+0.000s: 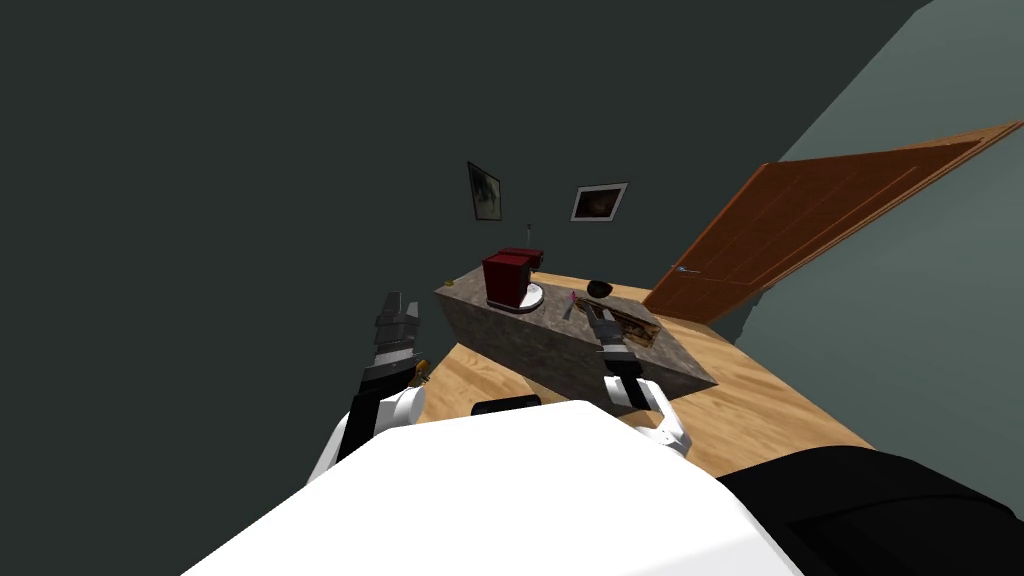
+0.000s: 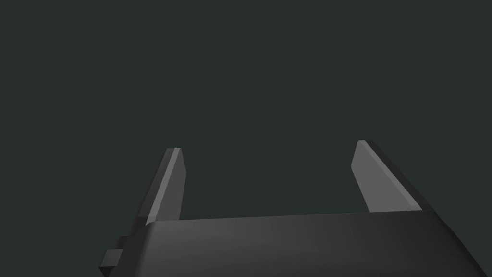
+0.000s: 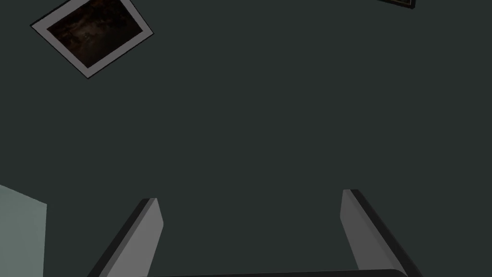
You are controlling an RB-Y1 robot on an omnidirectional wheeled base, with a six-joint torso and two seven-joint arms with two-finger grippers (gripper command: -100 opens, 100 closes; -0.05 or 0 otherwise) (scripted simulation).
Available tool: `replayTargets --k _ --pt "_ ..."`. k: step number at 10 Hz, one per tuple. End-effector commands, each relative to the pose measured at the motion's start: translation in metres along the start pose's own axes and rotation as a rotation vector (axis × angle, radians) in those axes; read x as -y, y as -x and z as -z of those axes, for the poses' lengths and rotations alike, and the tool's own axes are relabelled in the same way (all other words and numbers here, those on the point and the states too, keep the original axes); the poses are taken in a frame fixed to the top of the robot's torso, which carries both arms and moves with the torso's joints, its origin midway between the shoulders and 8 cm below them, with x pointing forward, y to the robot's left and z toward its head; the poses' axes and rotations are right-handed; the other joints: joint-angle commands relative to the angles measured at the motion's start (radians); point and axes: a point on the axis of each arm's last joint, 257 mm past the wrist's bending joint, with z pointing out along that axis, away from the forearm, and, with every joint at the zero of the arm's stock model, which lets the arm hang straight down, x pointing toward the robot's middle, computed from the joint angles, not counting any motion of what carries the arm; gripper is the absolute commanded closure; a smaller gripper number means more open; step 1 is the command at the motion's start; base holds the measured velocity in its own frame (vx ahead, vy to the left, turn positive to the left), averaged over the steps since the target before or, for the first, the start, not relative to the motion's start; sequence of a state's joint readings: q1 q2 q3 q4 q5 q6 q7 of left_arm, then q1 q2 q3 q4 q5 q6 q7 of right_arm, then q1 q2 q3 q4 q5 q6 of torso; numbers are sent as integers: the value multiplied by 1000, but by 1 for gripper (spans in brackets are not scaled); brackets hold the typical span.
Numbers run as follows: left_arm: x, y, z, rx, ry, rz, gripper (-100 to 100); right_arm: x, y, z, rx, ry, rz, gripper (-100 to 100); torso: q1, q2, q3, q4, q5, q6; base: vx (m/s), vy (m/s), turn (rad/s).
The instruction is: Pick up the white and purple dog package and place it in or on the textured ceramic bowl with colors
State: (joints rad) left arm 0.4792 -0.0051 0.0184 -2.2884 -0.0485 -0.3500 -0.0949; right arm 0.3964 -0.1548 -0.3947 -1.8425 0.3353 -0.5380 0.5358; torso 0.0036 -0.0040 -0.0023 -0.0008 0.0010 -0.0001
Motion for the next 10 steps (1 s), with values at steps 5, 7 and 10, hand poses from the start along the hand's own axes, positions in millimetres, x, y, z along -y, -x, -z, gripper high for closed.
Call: replayTargets --k 5,7,10 --pt "0 0 0 0 0 0 0 48 -31 9 -71 -80 184 -100 1 -5 -3 -1 0 0 110 85 -112" --pt "0 0 0 0 0 0 0 61 -44 13 -102 -102 235 -100 1 -7 -4 -2 0 0 150 81 -113" --pt "0 0 0 0 0 0 0 71 -59 16 -133 -122 278 -100 -1 -4 -2 -1 0 -1 96 64 -79"
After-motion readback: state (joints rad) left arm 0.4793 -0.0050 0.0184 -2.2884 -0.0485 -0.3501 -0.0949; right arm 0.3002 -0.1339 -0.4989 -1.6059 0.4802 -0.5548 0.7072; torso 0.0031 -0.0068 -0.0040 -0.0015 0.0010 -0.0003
